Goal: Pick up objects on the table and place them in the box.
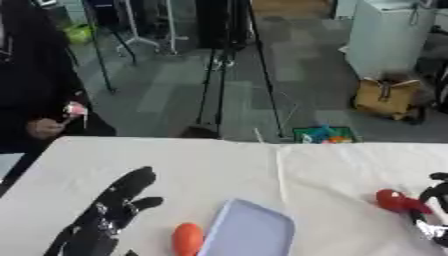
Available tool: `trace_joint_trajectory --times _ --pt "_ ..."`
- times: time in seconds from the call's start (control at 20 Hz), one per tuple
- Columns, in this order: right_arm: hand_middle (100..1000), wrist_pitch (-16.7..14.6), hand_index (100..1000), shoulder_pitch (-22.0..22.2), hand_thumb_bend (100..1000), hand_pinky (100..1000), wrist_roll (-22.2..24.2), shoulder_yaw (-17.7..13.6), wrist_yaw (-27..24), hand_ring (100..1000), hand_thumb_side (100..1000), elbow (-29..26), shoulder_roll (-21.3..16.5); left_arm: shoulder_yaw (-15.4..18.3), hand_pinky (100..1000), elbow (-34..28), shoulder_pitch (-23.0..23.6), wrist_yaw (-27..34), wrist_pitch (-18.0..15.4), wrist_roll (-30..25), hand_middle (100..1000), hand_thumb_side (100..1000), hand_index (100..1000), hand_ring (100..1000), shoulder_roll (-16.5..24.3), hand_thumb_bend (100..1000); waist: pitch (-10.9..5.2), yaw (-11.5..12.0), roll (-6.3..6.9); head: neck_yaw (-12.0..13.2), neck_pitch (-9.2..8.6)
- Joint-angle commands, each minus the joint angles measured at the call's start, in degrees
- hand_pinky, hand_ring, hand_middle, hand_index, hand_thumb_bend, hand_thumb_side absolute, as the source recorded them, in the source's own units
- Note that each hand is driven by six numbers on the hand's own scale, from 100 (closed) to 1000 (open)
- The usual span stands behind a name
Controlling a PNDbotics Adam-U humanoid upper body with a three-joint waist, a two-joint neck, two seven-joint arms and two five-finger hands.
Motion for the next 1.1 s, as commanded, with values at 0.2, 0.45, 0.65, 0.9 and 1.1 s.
trace_joint_trajectory --times 0.2,0.45,0.65,0.9,1.1 --pt "304 0.4 642 -0.7 145 831 -1.2 -0.1 -0.5 866 638 -1.8 -2.7 0.0 883 -0.8 -0.5 0.2 -0.1 -0.3 960 1000 924 1000 1.0 132 -0.99 -0.1 -0.13 0.1 -0.59" --pt "283 1.0 625 -0.7 118 826 -2.2 0.0 -0.8 853 611 -2.1 -2.9 0.0 883 -0.8 -0.5 0.3 -0.1 -0.4 960 1000 924 1000 1.0 132 -1.01 -0.1 -0.16 0.1 -0.60" --pt "266 1.6 608 -0.6 130 821 -3.0 0.0 -0.7 841 568 -2.2 -2.9 0.0 882 -0.8 -0.5 0.3 -0.1 -0.4 961 1000 924 1000 0.9 132 -0.96 0.0 -0.15 0.0 -0.74" --pt "242 2.4 586 -0.6 106 810 -4.3 0.0 -0.4 821 526 -2.4 -2.9 0.0 882 -0.8 -0.5 0.3 -0.1 -0.5 961 1000 924 1000 0.9 131 -0.87 0.0 -0.12 0.1 -0.81" --pt "225 3.1 565 -0.7 100 801 -6.2 0.0 -0.1 798 513 -2.6 -3.0 -0.1 882 -0.8 -0.6 0.3 -0.1 -0.7 961 1000 924 1000 1.0 131 -0.79 0.0 -0.10 0.1 -0.82"
